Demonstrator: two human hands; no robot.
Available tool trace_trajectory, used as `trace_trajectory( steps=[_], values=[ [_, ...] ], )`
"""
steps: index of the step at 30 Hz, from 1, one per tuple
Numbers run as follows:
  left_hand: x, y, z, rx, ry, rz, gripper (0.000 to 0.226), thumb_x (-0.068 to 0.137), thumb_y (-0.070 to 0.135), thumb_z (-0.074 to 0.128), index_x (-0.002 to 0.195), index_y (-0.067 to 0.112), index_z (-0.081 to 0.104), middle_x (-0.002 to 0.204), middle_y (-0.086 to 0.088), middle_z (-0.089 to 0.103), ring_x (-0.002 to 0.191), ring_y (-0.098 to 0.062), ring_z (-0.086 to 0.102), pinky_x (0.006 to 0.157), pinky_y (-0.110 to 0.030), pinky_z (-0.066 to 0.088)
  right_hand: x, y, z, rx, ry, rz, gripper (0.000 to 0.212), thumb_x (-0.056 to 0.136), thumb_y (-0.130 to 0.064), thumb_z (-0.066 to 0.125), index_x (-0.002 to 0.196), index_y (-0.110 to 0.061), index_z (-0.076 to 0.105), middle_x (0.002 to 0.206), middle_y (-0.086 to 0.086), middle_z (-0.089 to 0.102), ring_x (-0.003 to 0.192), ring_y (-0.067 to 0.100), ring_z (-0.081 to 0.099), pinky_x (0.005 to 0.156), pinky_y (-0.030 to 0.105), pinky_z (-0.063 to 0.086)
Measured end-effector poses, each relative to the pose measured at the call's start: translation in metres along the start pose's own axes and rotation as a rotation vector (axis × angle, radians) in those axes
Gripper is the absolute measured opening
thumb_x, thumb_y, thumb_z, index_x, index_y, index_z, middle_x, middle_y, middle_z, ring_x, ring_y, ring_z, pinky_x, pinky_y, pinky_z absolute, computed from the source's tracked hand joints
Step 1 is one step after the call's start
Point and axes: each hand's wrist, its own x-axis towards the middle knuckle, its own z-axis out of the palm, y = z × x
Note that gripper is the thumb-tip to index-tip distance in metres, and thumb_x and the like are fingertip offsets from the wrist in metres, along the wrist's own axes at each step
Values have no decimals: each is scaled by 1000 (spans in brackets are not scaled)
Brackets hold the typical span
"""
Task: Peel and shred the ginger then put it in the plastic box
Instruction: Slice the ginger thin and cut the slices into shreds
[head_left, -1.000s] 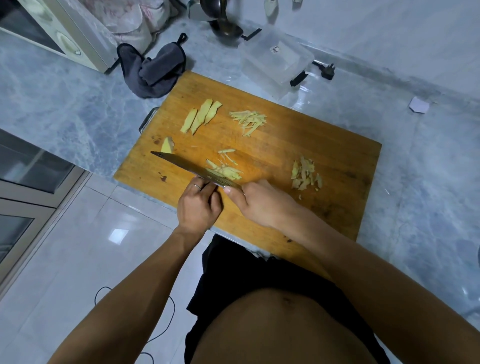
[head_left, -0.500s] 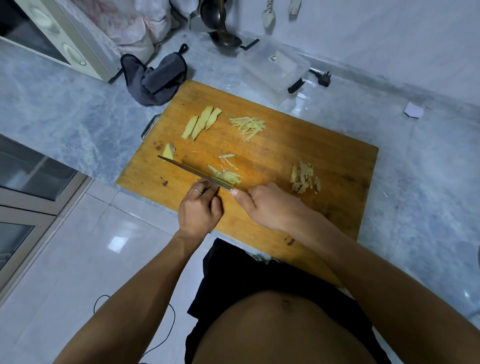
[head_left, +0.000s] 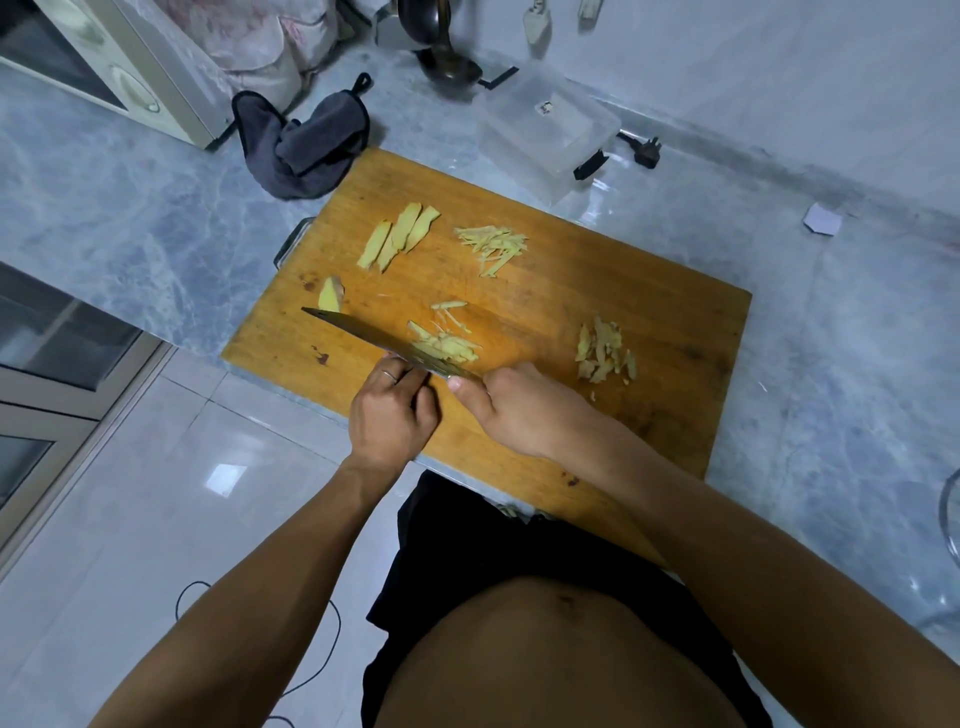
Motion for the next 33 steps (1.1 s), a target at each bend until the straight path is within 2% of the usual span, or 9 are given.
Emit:
trace_trajectory(
  steps=[3,6,11,15,18,22,25,28,33],
  values=[
    [-1,0,0,0,5,-3,26,82,13,47,77,3,70,79,-11,60,71,-32,58,57,-22,30,0,1,3,1,15,-7,57,103,-59,24,64,-19,38,70,7,40,60,27,43,49,31,22],
    [-1,-1,2,-3,-23,-7,28,83,14,46,84,4,72,87,-11,64,80,-32,63,59,-22,35,1,2,5,44,34,-5,58,103,-60,25,64,-19,40,72,8,46,63,28,49,52,32,29],
    [-2,1,0,4,-50,-5,30,82,15,48,92,6,74,93,-10,66,84,-30,63,57,-24,41,-3,5,2,20,49,-16,59,103,-60,24,64,-19,41,70,6,46,62,24,47,51,33,30],
    [-2,0,-2,-8,-61,-9,30,82,14,48,94,4,74,94,-10,66,86,-29,62,59,-24,42,-7,8,1,25,79,-55,69,102,-60,25,65,-7,49,67,12,53,64,35,57,58,45,47],
    [-3,-2,-2,-17,-62,1,30,82,12,49,96,4,74,95,-10,67,89,-30,64,60,-26,46,-7,10,-1,26,65,-66,69,102,-60,25,66,-7,49,63,13,50,58,31,52,59,49,50],
    [-2,-1,-2,-18,-65,-15,30,82,12,49,96,5,74,95,-11,67,88,-31,65,60,-26,46,-6,6,-4,26,43,-54,68,103,-58,24,62,-8,46,61,10,46,56,29,48,59,45,49],
    [-2,-1,-2,-10,-60,-10,28,82,12,49,92,4,74,92,-11,66,85,-32,64,59,-25,43,-5,4,-5,28,29,-50,65,104,-56,26,62,-9,42,61,10,45,54,28,43,54,37,38],
    [-2,-2,-1,0,-60,-7,25,82,12,49,86,4,72,86,-11,63,79,-32,61,58,-23,37,-3,5,0,15,28,-44,63,104,-57,26,65,-11,43,69,11,47,59,28,47,50,32,31],
    [-4,2,-1,24,-47,-17,27,83,14,45,81,4,69,88,-14,62,77,-31,56,53,-27,43,-3,8,12,0,54,-28,59,102,-61,25,69,-17,44,79,12,53,65,30,52,48,32,27]
  ],
)
